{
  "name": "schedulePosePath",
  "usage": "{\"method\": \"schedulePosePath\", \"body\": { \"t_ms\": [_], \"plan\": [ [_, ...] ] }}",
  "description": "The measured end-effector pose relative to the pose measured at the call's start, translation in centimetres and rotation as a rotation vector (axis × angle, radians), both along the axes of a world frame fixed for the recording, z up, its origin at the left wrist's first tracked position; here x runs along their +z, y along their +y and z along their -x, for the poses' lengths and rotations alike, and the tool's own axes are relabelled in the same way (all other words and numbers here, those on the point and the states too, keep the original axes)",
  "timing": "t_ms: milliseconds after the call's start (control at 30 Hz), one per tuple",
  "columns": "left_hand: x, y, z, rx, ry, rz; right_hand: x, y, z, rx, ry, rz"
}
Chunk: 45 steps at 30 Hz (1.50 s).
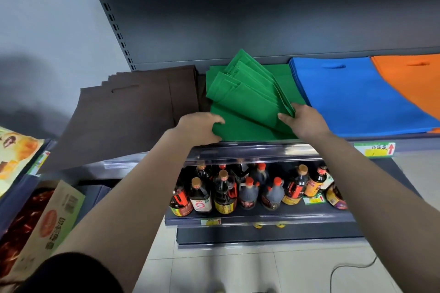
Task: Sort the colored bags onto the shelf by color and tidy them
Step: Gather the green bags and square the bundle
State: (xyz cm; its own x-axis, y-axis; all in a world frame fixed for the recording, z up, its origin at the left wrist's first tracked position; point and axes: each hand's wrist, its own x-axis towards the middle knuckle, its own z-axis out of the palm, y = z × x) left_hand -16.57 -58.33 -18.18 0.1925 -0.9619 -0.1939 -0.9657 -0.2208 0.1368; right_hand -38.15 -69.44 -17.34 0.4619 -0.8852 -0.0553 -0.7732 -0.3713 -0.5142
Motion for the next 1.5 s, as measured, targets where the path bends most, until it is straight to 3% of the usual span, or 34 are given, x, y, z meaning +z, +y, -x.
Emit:
{"method": "schedulePosePath", "body": {
  "t_ms": [367,567,733,900,1133,1500],
  "plan": [
    [-1.0,-1.2,-1.1,-0.045,-0.105,0.032,-0.6,-0.7,-0.1,0.004,0.002,0.026],
    [-1.6,-1.9,-0.1,0.028,-0.178,0.19,-1.2,-1.0,-0.3,0.042,0.061,0.111],
    [-1.7,-2.7,0.4,0.155,-0.131,0.296,-1.6,-0.2,-0.4,0.145,0.258,0.278],
    [-1.5,-2.7,0.5,0.21,-0.031,0.352,-2.0,-0.2,-0.6,0.134,0.302,0.356],
    [-1.2,-0.5,-0.3,0.302,0.11,0.446,-2.5,-0.8,-0.7,0.003,0.1,0.324],
    [-1.9,1.3,0.0,0.288,0.054,0.217,-1.0,-1.6,-0.2,-0.209,-0.34,0.115]
  ]
}}
